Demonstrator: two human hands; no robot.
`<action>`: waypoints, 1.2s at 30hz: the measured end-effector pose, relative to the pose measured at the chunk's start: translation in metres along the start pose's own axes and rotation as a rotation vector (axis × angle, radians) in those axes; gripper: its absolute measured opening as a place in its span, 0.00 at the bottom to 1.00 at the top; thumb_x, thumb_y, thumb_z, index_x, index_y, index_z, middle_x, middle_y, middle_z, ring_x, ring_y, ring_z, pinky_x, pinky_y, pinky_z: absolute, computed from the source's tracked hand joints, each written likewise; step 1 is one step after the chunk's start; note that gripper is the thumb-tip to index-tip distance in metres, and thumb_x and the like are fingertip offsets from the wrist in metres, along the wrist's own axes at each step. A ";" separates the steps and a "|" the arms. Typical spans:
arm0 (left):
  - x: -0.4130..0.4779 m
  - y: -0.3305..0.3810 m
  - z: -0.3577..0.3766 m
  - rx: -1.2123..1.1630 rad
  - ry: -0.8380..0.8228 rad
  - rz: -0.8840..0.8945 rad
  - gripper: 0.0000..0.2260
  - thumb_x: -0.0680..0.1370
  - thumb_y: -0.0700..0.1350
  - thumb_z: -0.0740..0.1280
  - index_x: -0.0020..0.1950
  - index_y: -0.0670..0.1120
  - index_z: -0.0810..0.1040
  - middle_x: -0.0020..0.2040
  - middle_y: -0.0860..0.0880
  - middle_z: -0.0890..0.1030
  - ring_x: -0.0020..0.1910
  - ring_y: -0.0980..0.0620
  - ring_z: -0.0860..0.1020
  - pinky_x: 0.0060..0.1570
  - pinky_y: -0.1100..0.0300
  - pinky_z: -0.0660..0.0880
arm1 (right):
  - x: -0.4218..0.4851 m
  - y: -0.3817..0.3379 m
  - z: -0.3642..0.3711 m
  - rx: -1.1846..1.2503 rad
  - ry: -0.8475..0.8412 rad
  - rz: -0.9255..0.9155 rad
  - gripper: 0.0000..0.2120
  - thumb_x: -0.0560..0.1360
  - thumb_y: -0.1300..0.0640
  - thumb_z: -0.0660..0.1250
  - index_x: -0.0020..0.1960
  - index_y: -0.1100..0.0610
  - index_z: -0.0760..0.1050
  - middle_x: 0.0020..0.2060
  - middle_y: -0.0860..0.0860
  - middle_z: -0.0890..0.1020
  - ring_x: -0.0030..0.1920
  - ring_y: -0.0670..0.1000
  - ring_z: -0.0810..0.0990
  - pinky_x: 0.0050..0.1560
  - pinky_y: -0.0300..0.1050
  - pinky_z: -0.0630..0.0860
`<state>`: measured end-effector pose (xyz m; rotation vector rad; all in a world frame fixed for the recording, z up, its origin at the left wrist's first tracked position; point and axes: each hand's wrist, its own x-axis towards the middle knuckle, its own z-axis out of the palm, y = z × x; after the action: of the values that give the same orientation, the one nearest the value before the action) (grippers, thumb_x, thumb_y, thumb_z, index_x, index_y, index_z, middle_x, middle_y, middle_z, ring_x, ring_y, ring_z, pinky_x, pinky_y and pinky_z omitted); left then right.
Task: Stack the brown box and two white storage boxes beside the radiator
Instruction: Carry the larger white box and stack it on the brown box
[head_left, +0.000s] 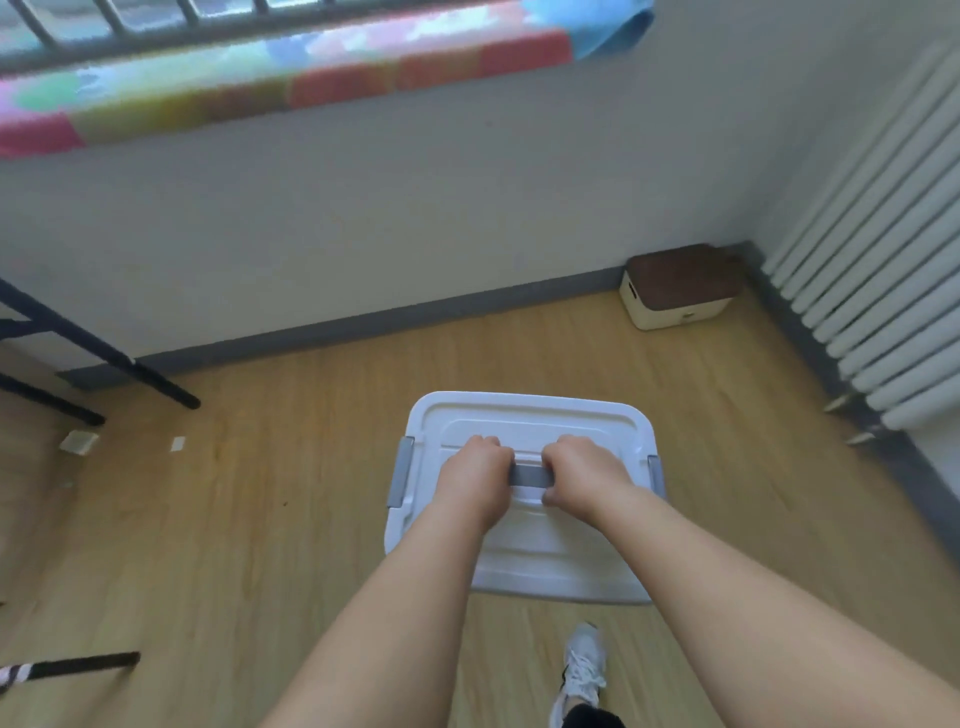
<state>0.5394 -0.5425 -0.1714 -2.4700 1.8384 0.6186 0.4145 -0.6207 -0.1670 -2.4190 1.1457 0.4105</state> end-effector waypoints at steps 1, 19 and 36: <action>0.012 0.016 -0.001 0.002 0.004 0.009 0.10 0.76 0.37 0.60 0.51 0.44 0.79 0.50 0.46 0.77 0.54 0.46 0.72 0.43 0.53 0.73 | 0.002 0.018 -0.007 0.006 0.006 0.010 0.04 0.72 0.57 0.67 0.45 0.53 0.73 0.52 0.53 0.76 0.53 0.57 0.76 0.43 0.45 0.68; 0.262 0.246 -0.021 0.143 -0.017 0.330 0.09 0.76 0.38 0.62 0.54 0.46 0.78 0.50 0.47 0.74 0.50 0.47 0.72 0.43 0.54 0.75 | 0.077 0.298 -0.124 0.083 0.108 0.311 0.06 0.73 0.57 0.66 0.50 0.55 0.73 0.53 0.54 0.73 0.57 0.56 0.73 0.43 0.46 0.68; 0.524 0.369 -0.063 0.246 -0.104 0.492 0.13 0.74 0.43 0.71 0.58 0.49 0.79 0.52 0.48 0.75 0.50 0.49 0.73 0.48 0.56 0.76 | 0.220 0.471 -0.249 0.183 0.133 0.468 0.07 0.75 0.62 0.64 0.53 0.57 0.75 0.52 0.54 0.74 0.54 0.56 0.73 0.43 0.47 0.68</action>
<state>0.3434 -1.1550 -0.1914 -1.8069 2.3279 0.4749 0.2005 -1.1557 -0.1666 -2.0344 1.7338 0.2703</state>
